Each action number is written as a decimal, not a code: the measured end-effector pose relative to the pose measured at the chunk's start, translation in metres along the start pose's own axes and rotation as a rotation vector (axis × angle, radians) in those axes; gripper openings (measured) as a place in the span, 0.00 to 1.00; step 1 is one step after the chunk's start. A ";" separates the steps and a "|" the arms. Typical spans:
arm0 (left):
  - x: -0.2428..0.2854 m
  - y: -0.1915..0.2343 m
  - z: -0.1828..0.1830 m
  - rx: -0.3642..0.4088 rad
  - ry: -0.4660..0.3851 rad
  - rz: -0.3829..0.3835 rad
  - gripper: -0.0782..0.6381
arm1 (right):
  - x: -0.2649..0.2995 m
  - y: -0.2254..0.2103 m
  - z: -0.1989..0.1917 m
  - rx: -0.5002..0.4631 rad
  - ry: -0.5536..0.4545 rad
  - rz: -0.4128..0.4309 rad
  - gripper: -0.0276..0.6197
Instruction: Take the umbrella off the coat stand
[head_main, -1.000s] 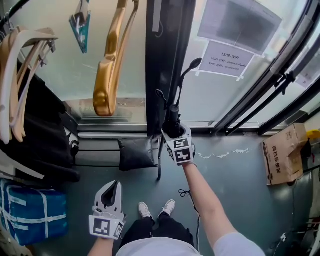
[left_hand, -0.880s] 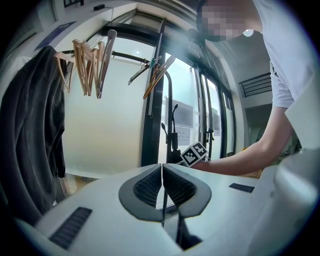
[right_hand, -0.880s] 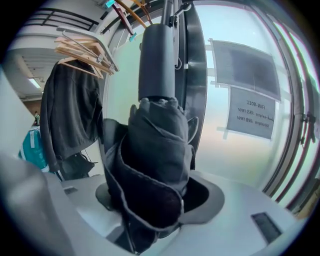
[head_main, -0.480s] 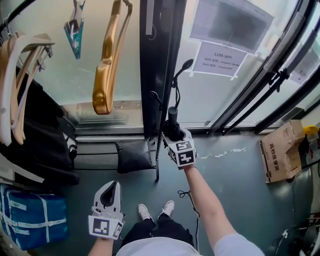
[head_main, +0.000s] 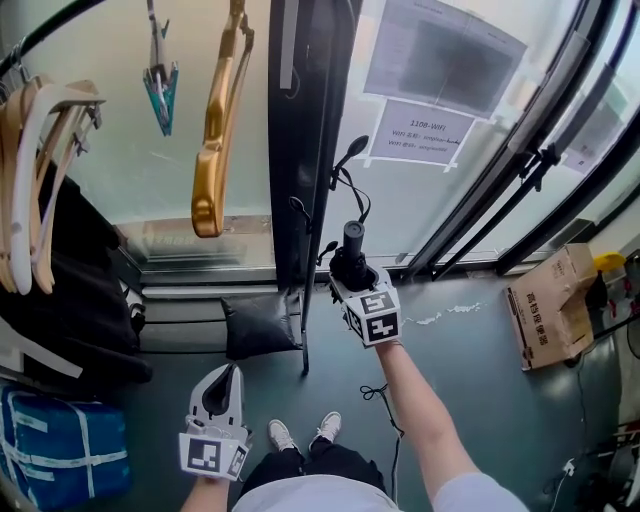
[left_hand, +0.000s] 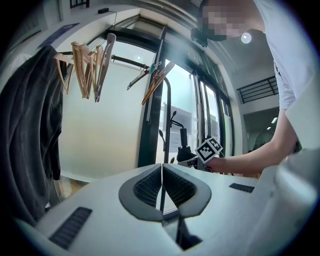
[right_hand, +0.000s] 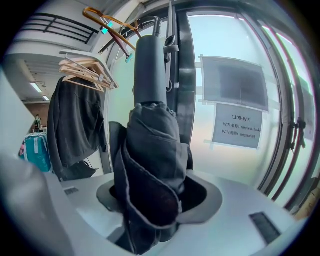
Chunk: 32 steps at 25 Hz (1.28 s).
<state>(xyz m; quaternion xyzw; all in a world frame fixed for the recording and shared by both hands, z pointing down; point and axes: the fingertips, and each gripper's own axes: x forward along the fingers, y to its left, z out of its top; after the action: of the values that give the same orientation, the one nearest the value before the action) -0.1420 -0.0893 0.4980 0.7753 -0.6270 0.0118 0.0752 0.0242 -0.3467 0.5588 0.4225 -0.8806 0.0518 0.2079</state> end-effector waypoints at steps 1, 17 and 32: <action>0.001 -0.001 0.001 -0.004 -0.006 0.000 0.15 | -0.004 -0.003 0.003 0.001 -0.003 -0.002 0.42; -0.004 0.003 0.019 -0.026 -0.077 0.029 0.15 | -0.043 -0.014 0.082 0.032 -0.139 0.013 0.42; -0.003 0.017 0.029 -0.023 -0.108 0.056 0.15 | -0.053 -0.010 0.125 0.065 -0.210 0.027 0.42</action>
<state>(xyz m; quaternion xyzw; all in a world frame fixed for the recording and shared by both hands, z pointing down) -0.1620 -0.0933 0.4707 0.7560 -0.6517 -0.0353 0.0499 0.0212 -0.3478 0.4231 0.4204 -0.9010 0.0383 0.0999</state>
